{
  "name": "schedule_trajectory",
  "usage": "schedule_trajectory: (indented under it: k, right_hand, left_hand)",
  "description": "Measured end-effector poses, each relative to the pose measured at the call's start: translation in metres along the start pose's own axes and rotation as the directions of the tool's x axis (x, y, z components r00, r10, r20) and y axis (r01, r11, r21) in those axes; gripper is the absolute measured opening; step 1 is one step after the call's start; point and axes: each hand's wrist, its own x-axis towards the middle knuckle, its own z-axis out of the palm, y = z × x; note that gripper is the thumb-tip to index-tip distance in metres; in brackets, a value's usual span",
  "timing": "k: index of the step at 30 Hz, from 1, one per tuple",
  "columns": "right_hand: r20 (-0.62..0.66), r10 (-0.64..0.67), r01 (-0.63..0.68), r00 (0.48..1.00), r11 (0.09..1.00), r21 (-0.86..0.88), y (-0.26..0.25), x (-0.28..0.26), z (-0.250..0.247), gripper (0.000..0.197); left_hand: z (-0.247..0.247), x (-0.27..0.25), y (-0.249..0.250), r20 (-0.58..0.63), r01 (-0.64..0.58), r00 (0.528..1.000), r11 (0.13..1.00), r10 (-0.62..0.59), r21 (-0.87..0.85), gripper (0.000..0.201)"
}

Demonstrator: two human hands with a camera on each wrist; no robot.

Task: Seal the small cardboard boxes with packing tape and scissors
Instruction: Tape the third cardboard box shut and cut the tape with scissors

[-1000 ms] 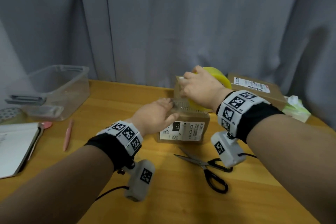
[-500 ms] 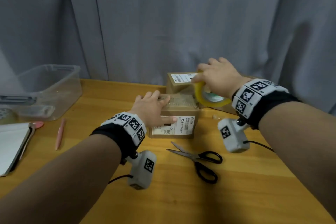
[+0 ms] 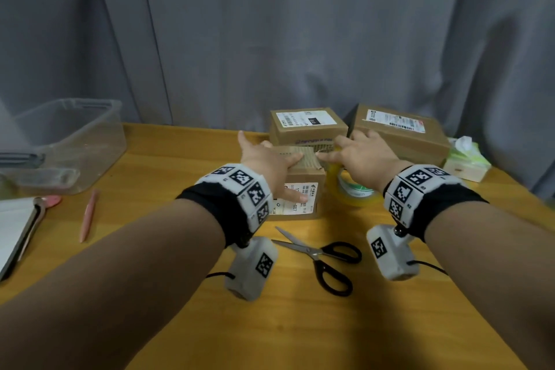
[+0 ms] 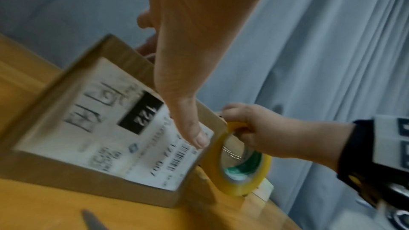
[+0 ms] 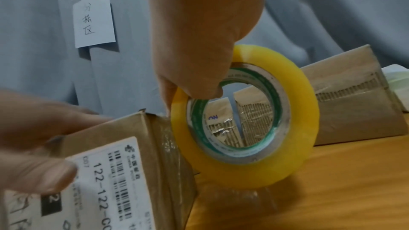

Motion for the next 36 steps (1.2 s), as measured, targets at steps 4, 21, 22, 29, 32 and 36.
schedule_trajectory:
  k: [4,21,22,29,32,36]
  right_hand:
    - [-0.024,-0.024,0.023,0.999,0.999,-0.039,-0.003,-0.001,-0.003,0.055]
    - [0.042,0.036,-0.055,0.998,0.759,0.648,-0.101,0.008,-0.035,0.035]
    - [0.036,0.022,-0.041,0.999,0.745,0.666,-0.103,0.008,-0.035,0.041]
    - [-0.144,0.1,0.071,0.984,0.522,0.85,-0.08,0.016,-0.025,0.053]
    - [-0.255,0.098,0.12,0.962,0.687,0.717,-0.086,0.035,-0.021,0.036]
    - [-0.268,0.036,0.187,0.963,0.627,0.756,-0.093,0.053,-0.008,0.042]
  left_hand:
    - [0.013,0.005,0.012,-0.113,-0.145,0.986,0.963,0.122,-0.225,0.088]
    - [0.06,-0.037,-0.047,-0.153,-0.05,0.98,0.586,-0.128,-0.809,0.044]
    - [0.063,-0.036,-0.049,-0.144,-0.046,0.981,0.573,-0.127,-0.818,0.045]
    - [0.078,-0.022,-0.078,-0.212,-0.183,0.977,0.492,-0.004,-0.851,0.041]
    - [0.082,-0.013,-0.085,-0.238,-0.218,0.971,0.519,0.029,-0.827,0.041]
    - [0.08,-0.01,-0.088,-0.286,-0.265,0.958,0.49,0.033,-0.83,0.042]
